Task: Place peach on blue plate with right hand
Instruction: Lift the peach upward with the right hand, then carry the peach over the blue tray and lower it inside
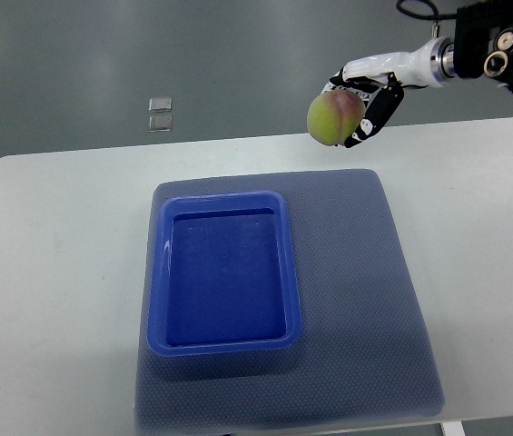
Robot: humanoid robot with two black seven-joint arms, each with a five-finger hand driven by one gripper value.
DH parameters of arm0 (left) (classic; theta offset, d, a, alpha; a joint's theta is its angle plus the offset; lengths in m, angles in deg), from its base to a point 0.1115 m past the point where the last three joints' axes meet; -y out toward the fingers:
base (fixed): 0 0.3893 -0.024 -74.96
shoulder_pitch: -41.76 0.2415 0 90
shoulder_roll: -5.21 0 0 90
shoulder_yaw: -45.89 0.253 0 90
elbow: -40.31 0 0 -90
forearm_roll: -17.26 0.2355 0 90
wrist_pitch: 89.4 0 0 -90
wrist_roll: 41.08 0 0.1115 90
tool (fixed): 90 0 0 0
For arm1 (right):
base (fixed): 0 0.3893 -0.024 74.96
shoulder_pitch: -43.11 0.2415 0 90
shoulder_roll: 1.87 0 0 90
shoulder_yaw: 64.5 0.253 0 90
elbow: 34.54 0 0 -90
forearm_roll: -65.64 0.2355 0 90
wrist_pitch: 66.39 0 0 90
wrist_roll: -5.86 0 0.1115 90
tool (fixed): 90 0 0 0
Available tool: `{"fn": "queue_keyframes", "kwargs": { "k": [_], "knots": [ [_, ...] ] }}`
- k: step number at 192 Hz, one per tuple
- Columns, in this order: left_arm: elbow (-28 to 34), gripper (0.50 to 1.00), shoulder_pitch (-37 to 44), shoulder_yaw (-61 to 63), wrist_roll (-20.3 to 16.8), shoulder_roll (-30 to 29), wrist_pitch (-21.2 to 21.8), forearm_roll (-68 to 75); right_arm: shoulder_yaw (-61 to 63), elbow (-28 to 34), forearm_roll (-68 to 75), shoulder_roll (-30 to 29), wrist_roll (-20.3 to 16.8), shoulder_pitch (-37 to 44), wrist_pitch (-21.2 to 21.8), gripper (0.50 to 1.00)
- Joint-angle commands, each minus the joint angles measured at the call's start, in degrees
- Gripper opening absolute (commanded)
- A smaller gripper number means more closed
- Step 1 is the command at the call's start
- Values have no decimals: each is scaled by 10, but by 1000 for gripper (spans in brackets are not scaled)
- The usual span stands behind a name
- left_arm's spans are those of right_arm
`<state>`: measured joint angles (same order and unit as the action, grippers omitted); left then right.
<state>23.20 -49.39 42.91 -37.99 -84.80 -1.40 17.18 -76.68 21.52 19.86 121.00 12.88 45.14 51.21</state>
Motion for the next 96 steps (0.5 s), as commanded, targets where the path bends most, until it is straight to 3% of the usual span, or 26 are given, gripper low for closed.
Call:
{"fn": "queue_keyframes", "kwargs": {
  "k": [1, 59, 60, 96],
  "knots": [
    [-3, 1000, 0, 1, 0, 0, 0, 0, -2, 45, 3, 53, -3, 61, 39, 500],
    [-4, 1000, -1, 2, 0, 0, 0, 1, -21, 73, 4, 42, -4, 98, 27, 500],
    [-3, 1000, -1, 2, 0, 0, 0, 0, -21, 72, 7, 20, -4, 97, 12, 500],
    [-3, 1000, -1, 2, 0, 0, 0, 0, -36, 52, 19, -83, -4, 68, -29, 515]
  ]
}}
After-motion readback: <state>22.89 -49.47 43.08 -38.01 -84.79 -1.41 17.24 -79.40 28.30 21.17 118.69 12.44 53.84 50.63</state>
